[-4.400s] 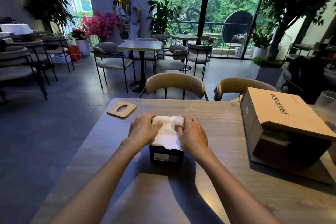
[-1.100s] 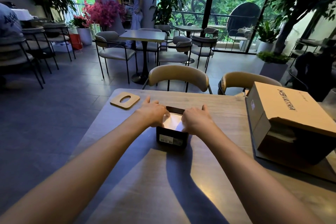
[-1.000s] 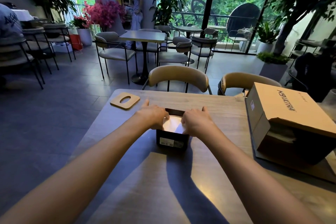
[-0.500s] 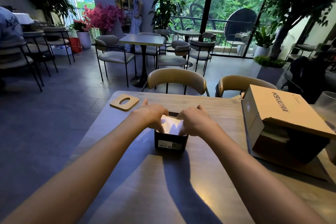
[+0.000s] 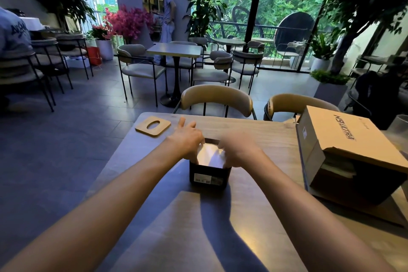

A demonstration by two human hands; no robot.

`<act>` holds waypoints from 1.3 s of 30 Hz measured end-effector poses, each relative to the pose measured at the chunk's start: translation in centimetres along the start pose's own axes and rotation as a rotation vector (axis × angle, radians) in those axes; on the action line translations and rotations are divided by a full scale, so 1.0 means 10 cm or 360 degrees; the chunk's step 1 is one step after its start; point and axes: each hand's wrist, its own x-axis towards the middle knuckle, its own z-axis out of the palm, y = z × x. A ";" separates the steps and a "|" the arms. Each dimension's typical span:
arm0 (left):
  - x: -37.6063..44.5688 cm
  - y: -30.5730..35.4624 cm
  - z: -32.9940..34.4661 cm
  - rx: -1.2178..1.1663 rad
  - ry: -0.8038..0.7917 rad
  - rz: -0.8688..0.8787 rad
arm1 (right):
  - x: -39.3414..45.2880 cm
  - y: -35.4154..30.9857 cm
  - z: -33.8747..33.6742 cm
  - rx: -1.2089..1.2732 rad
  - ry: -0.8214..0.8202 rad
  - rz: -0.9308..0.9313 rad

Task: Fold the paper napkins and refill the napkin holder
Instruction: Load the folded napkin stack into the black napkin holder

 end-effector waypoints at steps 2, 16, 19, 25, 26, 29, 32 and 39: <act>0.01 0.01 0.01 -0.0023 -0.0052 -0.0012 | 0.03 -0.02 0.00 -0.0028 -0.0029 0.0026; 0.08 -0.04 0.08 -0.0257 -0.0164 0.0015 | 0.03 -0.14 0.05 -0.0146 0.0082 0.0010; 0.06 -0.13 0.08 -0.0419 0.0006 0.0016 | 0.02 -0.15 0.04 -0.0083 0.0311 0.0024; 0.05 -0.05 0.15 -0.0342 -0.0082 -0.0010 | 0.01 -0.16 0.17 -0.0163 0.0202 0.0116; 0.05 -0.04 0.18 -0.0349 -0.0123 -0.0039 | 0.02 -0.16 0.20 -0.0175 0.0214 0.0121; 0.05 0.00 0.20 -0.0377 -0.0168 -0.0105 | 0.03 -0.16 0.24 -0.0210 0.0274 0.0148; 0.06 0.01 0.20 -0.0331 -0.0169 -0.0134 | 0.02 -0.16 0.26 -0.0128 0.0324 0.0155; -0.14 -0.22 0.31 -0.0427 0.0193 -0.0225 | -0.06 -0.28 0.31 0.0193 0.0757 -0.0043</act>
